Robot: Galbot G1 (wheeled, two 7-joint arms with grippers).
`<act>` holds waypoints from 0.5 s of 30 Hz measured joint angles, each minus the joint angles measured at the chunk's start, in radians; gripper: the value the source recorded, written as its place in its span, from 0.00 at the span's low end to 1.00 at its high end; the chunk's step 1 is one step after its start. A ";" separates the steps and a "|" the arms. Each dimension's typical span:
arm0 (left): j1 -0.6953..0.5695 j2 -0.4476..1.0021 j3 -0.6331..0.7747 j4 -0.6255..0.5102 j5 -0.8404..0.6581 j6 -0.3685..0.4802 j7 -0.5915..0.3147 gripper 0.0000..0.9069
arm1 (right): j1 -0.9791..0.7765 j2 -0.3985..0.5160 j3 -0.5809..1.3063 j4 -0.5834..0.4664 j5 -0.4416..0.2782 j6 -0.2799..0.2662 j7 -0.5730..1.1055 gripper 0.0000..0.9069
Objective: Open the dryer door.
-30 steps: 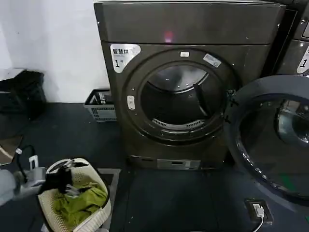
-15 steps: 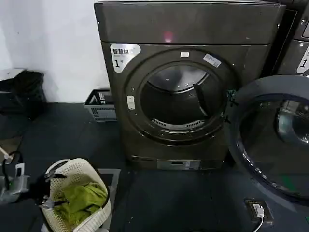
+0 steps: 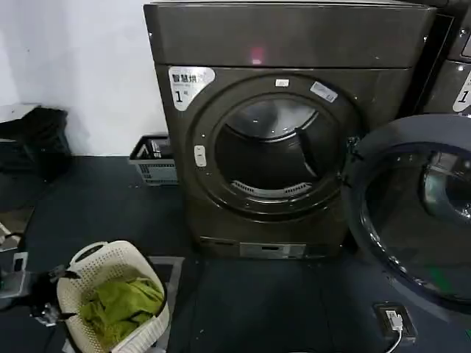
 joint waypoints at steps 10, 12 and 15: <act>0.137 0.002 -0.144 0.015 0.011 0.004 0.015 1.00 | -0.037 -0.016 0.042 -0.006 0.018 -0.007 -0.003 1.00; 0.162 0.001 -0.166 0.019 0.035 0.008 0.030 1.00 | -0.038 -0.017 0.050 -0.005 0.017 -0.007 -0.003 1.00; 0.188 0.000 -0.189 0.030 0.053 0.009 0.035 1.00 | -0.041 -0.013 0.058 -0.001 0.015 -0.007 -0.002 1.00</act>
